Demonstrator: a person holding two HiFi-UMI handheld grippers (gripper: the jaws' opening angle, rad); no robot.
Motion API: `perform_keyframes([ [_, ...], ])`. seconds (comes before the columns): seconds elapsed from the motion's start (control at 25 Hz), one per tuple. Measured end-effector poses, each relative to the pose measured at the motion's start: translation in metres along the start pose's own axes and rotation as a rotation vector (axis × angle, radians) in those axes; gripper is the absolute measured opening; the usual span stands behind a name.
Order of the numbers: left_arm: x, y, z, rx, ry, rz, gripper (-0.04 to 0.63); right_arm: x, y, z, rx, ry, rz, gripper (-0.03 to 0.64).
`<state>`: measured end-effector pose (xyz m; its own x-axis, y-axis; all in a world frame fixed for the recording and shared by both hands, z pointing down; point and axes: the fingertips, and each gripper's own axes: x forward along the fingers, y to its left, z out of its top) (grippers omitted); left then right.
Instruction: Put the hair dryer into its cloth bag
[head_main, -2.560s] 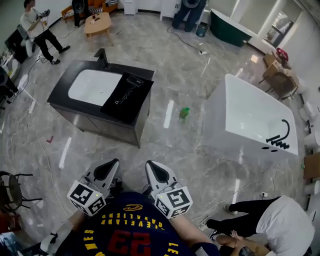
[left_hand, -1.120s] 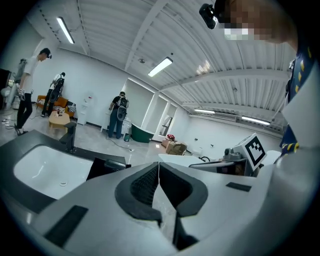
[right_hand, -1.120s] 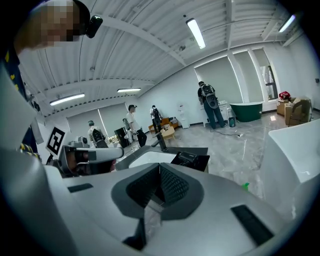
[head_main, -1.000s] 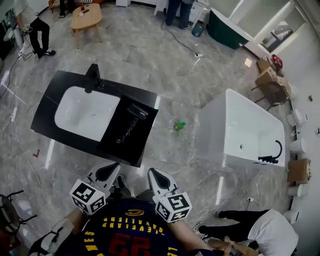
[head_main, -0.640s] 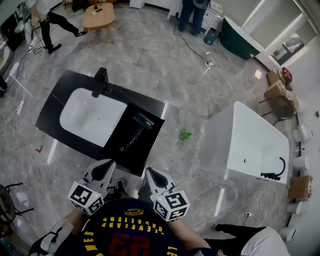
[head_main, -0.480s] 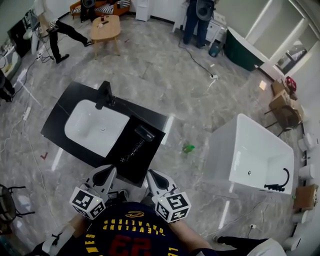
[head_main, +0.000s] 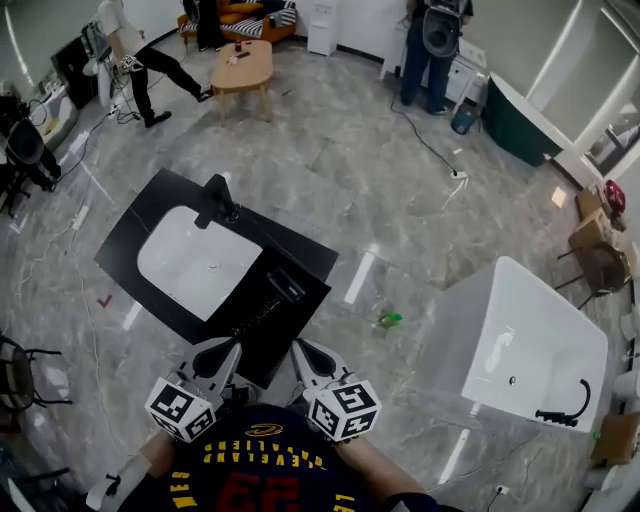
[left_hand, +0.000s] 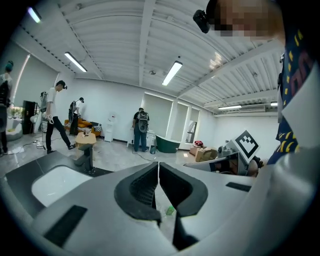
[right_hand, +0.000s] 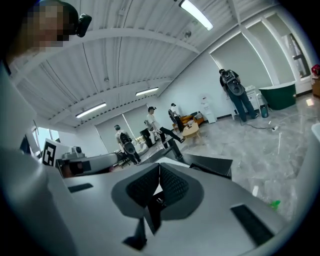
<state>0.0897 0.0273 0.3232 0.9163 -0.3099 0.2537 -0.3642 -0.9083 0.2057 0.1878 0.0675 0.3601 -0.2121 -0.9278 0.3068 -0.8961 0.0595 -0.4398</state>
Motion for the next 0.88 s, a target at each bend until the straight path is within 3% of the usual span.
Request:
perform_keyframes([
  [0.2,0.003,0.014,-0.003,-0.005,0.027,0.075,0.003,0.022,-0.004,-0.005,0.009,0.031,0.093,0.008],
  [0.36,0.001,0.031,-0.007,-0.014,0.047,0.091,0.003,0.035,-0.003,-0.007,0.023,0.030,0.092,0.008],
  [0.48,0.012,0.041,-0.015,-0.051,0.060,0.044,0.005,0.036,-0.011,-0.005,0.039,0.020,0.034,0.008],
  [0.64,0.040,0.064,-0.033,0.002,0.110,0.004,0.005,0.027,-0.023,-0.009,0.057,0.001,-0.059,0.008],
  [0.72,0.060,0.079,-0.057,0.027,0.172,-0.010,0.010,0.018,-0.033,-0.011,0.083,-0.013,-0.120,0.008],
  [0.88,0.094,0.096,-0.122,0.092,0.376,-0.081,0.124,-0.007,-0.043,-0.023,0.144,-0.031,-0.260,0.008],
])
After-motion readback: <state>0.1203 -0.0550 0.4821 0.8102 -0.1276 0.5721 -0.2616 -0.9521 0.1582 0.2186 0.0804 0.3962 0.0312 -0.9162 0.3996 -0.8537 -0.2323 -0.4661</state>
